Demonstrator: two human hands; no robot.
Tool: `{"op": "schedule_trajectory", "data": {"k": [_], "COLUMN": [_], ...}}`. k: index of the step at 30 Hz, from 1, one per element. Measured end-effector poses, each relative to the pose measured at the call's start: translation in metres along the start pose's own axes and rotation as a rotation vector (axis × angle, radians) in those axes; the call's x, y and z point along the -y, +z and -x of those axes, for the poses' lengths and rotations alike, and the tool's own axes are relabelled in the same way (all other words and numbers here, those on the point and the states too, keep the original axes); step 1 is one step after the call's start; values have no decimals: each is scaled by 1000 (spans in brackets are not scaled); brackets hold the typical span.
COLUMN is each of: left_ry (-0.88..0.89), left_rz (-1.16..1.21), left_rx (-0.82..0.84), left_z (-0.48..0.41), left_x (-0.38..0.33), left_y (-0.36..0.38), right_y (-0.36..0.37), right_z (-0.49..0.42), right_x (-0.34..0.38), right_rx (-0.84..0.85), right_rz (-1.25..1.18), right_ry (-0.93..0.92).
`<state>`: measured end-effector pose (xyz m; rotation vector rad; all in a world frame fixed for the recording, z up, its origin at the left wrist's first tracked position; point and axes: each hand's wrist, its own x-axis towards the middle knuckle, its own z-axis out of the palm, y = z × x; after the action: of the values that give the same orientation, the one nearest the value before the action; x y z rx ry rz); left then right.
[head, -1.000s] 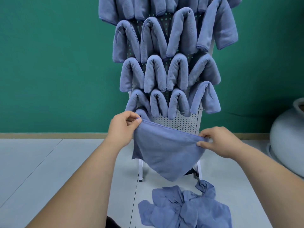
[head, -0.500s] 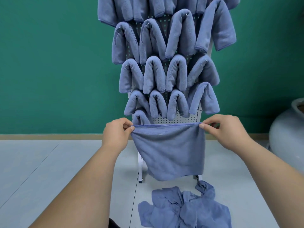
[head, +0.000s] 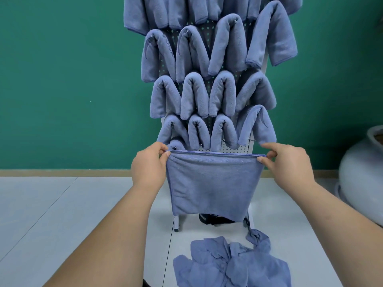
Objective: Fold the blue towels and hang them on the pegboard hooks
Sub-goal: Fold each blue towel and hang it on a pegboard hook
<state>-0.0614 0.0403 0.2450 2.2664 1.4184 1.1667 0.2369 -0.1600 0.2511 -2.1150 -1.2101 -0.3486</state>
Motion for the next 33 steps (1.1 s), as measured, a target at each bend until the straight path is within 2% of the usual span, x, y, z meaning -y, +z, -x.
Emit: {"op": "schedule_trajectory", "data": {"k": [3, 5, 7, 11, 15, 18, 21, 24, 29, 33], "left_ry": [2, -19, -79, -343, -489, -579, -607, -573, -483, -418], "left_rz": [10, 91, 290, 754, 983, 1006, 886, 847, 840, 861], "left_rx": [9, 29, 62, 143, 181, 131, 70, 122, 264, 343], "left_z": [-1, -1, -2, -4, -7, -6, 2, 14, 32, 44], "left_x": [-1, -1, -3, -12, -25, -34, -43, -55, -82, -98], "left_y": [2, 4, 6, 3, -1, 1, 9, 20, 37, 44], "right_y": [4, 6, 5, -3, -12, -15, -9, 4, 16, 27], "right_z": [-1, -1, -2, -2, -6, -6, -1, 7, 16, 26], "right_x": [-3, -4, -5, -1, 8, 13, 20, 33, 63, 79], "right_rx": [-17, 4, 40, 101, 76, 54, 1, -7, 54, 106], "right_rz": [6, -104, -341, -883, -1087, -1172, -1173, -1101, -1124, -1022], "right_ry": [11, 77, 204, 430, 503, 589, 658, 664, 569, 429]}}
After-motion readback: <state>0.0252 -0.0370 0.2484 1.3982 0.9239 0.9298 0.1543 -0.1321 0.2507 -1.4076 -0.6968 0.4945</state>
